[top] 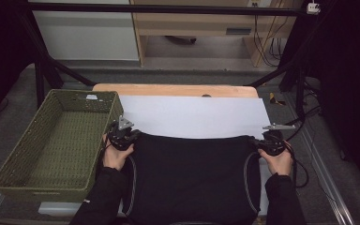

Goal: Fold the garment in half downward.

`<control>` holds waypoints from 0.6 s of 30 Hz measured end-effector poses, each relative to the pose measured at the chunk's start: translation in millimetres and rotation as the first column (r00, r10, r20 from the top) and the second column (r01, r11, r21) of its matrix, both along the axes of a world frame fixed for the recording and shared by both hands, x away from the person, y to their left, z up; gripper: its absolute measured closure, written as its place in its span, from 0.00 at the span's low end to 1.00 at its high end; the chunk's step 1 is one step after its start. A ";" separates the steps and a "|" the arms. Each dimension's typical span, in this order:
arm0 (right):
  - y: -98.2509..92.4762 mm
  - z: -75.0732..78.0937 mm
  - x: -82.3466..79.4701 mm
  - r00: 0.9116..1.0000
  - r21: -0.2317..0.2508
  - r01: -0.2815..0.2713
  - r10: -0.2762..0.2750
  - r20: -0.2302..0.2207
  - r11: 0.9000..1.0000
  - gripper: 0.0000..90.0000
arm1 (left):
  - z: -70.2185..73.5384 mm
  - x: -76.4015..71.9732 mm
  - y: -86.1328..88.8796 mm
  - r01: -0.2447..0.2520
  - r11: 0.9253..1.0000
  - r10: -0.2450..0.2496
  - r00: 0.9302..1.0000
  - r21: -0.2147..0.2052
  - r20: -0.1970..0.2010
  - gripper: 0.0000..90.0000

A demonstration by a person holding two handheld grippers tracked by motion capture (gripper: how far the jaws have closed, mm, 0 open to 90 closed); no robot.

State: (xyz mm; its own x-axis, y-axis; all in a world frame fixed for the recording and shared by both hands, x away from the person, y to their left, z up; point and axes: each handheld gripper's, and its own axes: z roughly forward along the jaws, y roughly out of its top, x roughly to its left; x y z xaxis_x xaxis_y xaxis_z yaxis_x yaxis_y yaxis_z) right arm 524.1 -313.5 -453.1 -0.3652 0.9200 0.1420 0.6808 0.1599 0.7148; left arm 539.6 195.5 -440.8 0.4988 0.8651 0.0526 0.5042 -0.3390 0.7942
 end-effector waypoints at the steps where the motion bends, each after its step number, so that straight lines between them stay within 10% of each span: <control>1: 0.6 1.2 1.6 1.000 -0.006 0.003 -0.003 0.006 1.000 0.94 | 1.6 2.2 -0.1 -0.008 1.000 0.008 1.000 0.002 0.000 0.94; 13: -2.6 0.5 39.4 0.995 -0.002 0.083 -0.083 0.053 0.997 0.94 | -0.6 54.9 -2.0 -0.078 0.997 0.078 0.997 -0.004 -0.013 0.94; 18: 1.8 -3.6 51.1 0.995 -0.063 0.096 -0.094 0.038 0.993 0.91 | -9.6 69.3 -4.0 -0.072 0.994 0.070 0.997 -0.076 -0.038 0.91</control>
State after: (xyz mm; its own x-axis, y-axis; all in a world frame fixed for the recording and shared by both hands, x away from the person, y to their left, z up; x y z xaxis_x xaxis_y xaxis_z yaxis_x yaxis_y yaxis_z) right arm 575.2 -311.6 -456.7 -0.2796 0.9576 0.0698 0.6701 0.1426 0.7285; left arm 608.9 191.5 -450.4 0.4364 0.8992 -0.0325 0.5530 -0.2395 0.7980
